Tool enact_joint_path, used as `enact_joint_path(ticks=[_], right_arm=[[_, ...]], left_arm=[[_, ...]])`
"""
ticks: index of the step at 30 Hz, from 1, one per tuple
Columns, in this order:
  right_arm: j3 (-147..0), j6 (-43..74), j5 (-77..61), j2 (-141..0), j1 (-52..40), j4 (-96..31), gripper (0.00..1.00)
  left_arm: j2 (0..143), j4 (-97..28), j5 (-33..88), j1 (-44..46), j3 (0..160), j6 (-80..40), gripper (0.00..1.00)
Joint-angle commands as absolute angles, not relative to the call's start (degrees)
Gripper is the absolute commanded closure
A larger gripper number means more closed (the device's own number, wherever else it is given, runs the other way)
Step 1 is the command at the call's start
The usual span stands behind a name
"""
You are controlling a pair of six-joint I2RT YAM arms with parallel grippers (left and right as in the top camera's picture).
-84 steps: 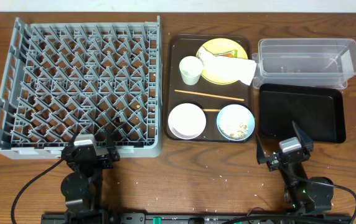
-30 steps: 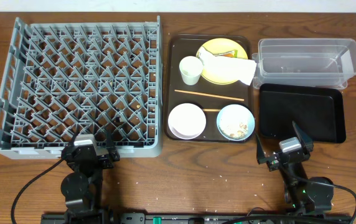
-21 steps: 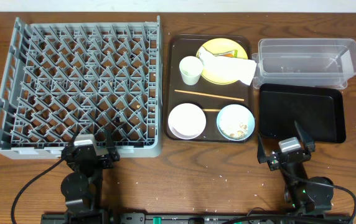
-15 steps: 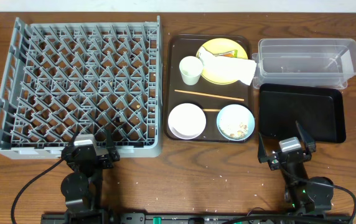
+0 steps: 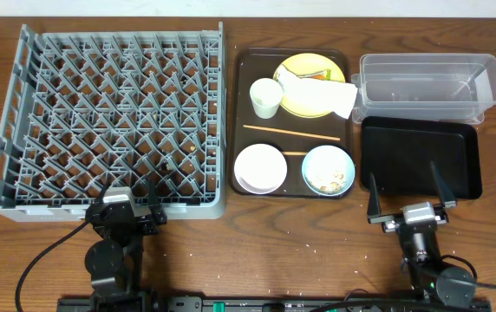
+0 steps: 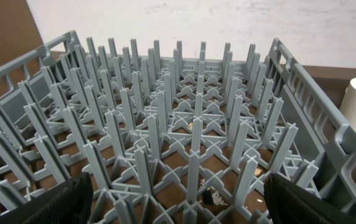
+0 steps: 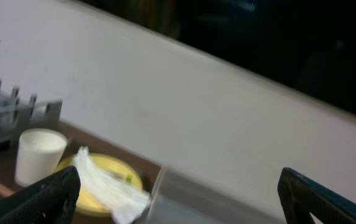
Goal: Sort waste into correct bins and load items into the dishwasher
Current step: 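Open the right gripper and reach toward the napkin on the yellow plate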
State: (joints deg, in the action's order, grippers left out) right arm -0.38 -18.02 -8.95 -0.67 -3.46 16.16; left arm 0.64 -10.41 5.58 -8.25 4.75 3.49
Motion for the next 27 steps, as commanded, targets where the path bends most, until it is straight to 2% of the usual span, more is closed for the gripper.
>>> enact_joint_path(ticks=[1, 17, 27], right_arm=[[-0.4, -16.3, -8.4, -0.3, -3.7, 19.0, 0.01], [-5.1, -14.0, -11.4, -1.2, -3.7, 21.8, 0.01], [-14.1, -13.7, -19.9, -12.2, -3.7, 21.9, 0.01]], left_arm=[[0.4, -11.0, 5.0, -8.4, 3.3, 4.3, 0.11], [0.4, -11.0, 5.0, -8.4, 3.3, 4.3, 0.11], [0.4, -11.0, 5.0, -8.4, 3.3, 4.3, 0.11]])
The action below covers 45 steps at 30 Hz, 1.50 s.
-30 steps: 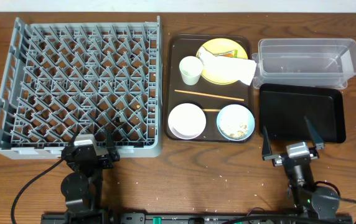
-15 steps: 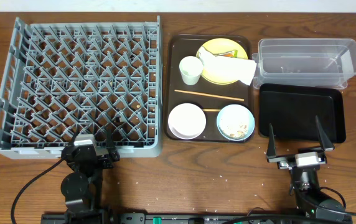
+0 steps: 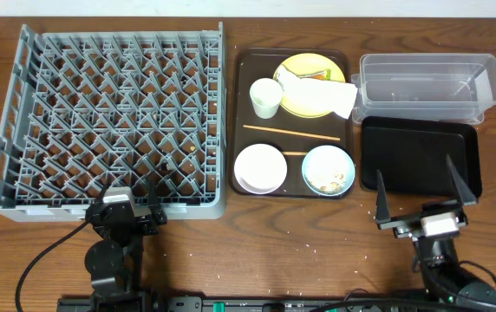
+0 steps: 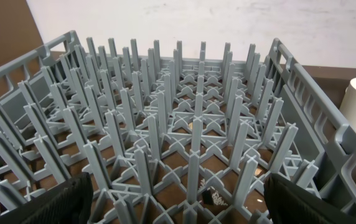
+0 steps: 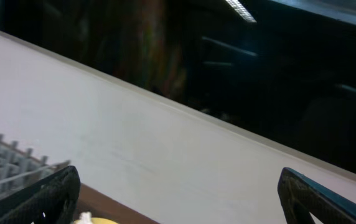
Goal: Sort waste into correct bins and load items into the dishwasher
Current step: 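Open the right gripper and reach toward the napkin on the yellow plate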
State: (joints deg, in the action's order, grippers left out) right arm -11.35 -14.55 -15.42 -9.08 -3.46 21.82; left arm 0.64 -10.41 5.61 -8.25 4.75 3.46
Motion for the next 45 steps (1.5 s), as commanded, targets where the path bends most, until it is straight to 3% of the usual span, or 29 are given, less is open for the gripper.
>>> enact_joint_path(ticks=[1, 8, 15, 30, 39, 45], right_arm=[[-15.2, -13.7, -20.4, -13.9, -3.7, 21.9, 0.01], [-24.3, -13.7, -23.6, -27.0, -3.7, 20.7, 0.01], [-36.3, -13.7, -29.0, -38.4, -3.7, 10.7, 0.01], [-80.1, -14.1, -37.6, -73.5, -3.7, -32.5, 0.01], [-112.6, -24.0, -36.6, -102.1, -4.3, -55.3, 0.01], [-129.4, -35.7, -26.7, -119.3, -7.6, -68.2, 0.01]], left_arm=[[0.4, -11.0, 5.0, -8.4, 3.3, 4.3, 0.11], [0.4, -11.0, 5.0, -8.4, 3.3, 4.3, 0.11], [0.4, -11.0, 5.0, -8.4, 3.3, 4.3, 0.11], [0.4, -11.0, 5.0, -8.4, 3.3, 4.3, 0.11], [0.4, -11.0, 5.0, -8.4, 3.3, 4.3, 0.11], [0.4, -11.0, 5.0, -8.4, 3.3, 4.3, 0.11]])
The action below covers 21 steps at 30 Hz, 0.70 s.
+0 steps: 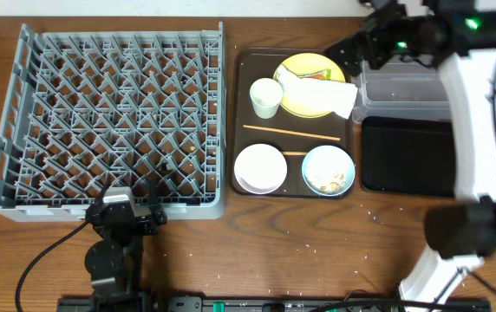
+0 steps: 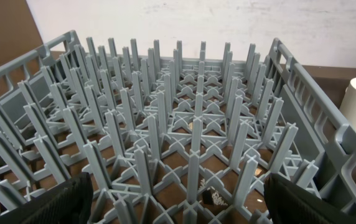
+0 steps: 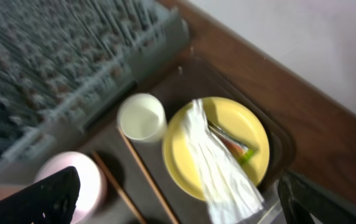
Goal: Sort waste into correct bins and load items into the dishwasher
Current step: 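Open the right gripper and reach toward the napkin on the yellow plate, then grasp the white napkin and wrapper with the right gripper, lift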
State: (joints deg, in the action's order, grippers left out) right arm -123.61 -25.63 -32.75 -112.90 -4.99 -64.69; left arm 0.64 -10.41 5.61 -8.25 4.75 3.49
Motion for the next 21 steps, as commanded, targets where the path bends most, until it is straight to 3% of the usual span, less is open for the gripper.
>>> enact_joint_path(ticks=[1, 6, 13, 21], right_arm=[[-130.8, -38.7, -25.0, -121.5, -8.3, -69.3, 0.01], [-131.4, -48.9, -18.9, -128.5, -10.8, -67.0, 0.01], [-131.4, -46.3, -24.2, -135.2, -12.1, -64.6, 0.01], [-131.4, -42.0, -18.4, -140.9, -11.8, -56.5, 0.04]], left_arm=[[0.4, -11.0, 5.0, -8.4, 3.3, 4.3, 0.11], [0.4, -11.0, 5.0, -8.4, 3.3, 4.3, 0.11], [0.4, -11.0, 5.0, -8.4, 3.3, 4.3, 0.11], [0.4, -11.0, 5.0, -8.4, 3.3, 4.3, 0.11]])
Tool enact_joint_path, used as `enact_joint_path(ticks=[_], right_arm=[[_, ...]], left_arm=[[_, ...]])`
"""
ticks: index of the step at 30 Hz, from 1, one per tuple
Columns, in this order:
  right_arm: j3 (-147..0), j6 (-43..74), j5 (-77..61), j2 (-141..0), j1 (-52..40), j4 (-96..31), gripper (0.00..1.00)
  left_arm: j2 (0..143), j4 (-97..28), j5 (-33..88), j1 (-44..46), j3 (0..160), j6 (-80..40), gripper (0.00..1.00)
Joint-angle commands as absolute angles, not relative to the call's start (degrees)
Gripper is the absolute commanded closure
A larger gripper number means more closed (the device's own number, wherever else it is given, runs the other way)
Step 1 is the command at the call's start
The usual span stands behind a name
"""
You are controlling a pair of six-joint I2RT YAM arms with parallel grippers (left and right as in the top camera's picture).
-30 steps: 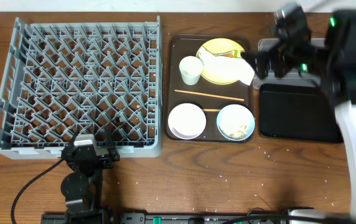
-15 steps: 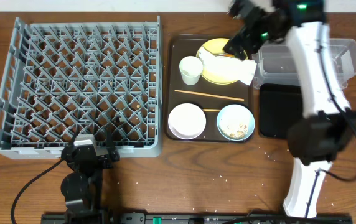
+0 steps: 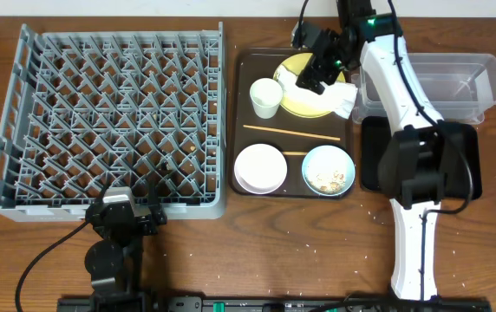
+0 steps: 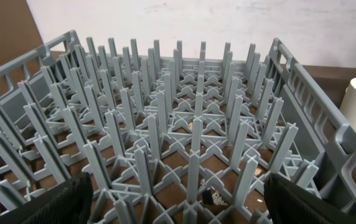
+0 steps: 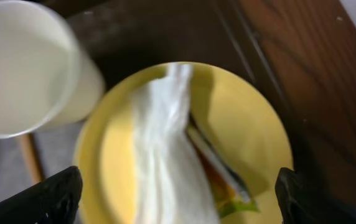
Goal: Sort waste into correct bins and load items into the dishwasher
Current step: 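Grasp the white napkin and wrapper with the right gripper, lift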
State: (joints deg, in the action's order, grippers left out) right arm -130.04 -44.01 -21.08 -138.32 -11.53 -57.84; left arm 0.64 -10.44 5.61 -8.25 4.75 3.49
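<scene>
The grey dish rack fills the left of the table and the left wrist view. At its near edge my left gripper rests open and empty. On the brown tray sit a yellow plate with a white napkin and a wrapper, a white cup, chopsticks, a white bowl and a blue bowl with scraps. My right gripper hangs open just above the napkin, straddling it.
A clear plastic bin stands at the back right, with a black tray bin in front of it. The right arm stretches from the table's front across the black bin to the plate. A wall runs behind the table.
My right gripper has moved from above the tray's back right corner to low over the yellow plate, which now fills its wrist view. It stays open. The left arm has not moved.
My right gripper first stood open at the table's front by the black bin, and was still there a moment later, tilted upward. Then it was high over the tray's back right corner, and now it is close above the napkin. The left arm stayed parked throughout.
</scene>
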Motion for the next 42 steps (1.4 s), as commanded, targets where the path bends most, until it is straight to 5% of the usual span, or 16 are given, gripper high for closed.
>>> enact_joint_path(ticks=[1, 15, 23, 26, 38, 42], right_arm=[[-131.4, -42.0, -17.6, -141.9, -11.9, -55.5, 0.05], [-131.4, -42.0, -15.0, -148.3, -11.7, -52.2, 0.09], [-131.3, -40.7, -15.0, -148.8, -11.8, -55.2, 0.69], [-131.3, -40.1, -15.0, -148.8, -11.8, -55.8, 0.99], [-138.8, -16.1, -14.7, -139.7, -11.1, -56.4, 0.99], [-139.1, 0.1, -7.4, -132.4, -8.6, -55.9, 0.99]], left_arm=[[0.4, -11.0, 5.0, -8.4, 3.3, 4.3, 0.11], [0.4, -11.0, 5.0, -8.4, 3.3, 4.3, 0.11], [0.4, -11.0, 5.0, -8.4, 3.3, 4.3, 0.11], [0.4, -11.0, 5.0, -8.4, 3.3, 4.3, 0.11], [0.4, -11.0, 5.0, -8.4, 3.3, 4.3, 0.11], [0.4, -11.0, 5.0, -8.4, 3.3, 4.3, 0.11]])
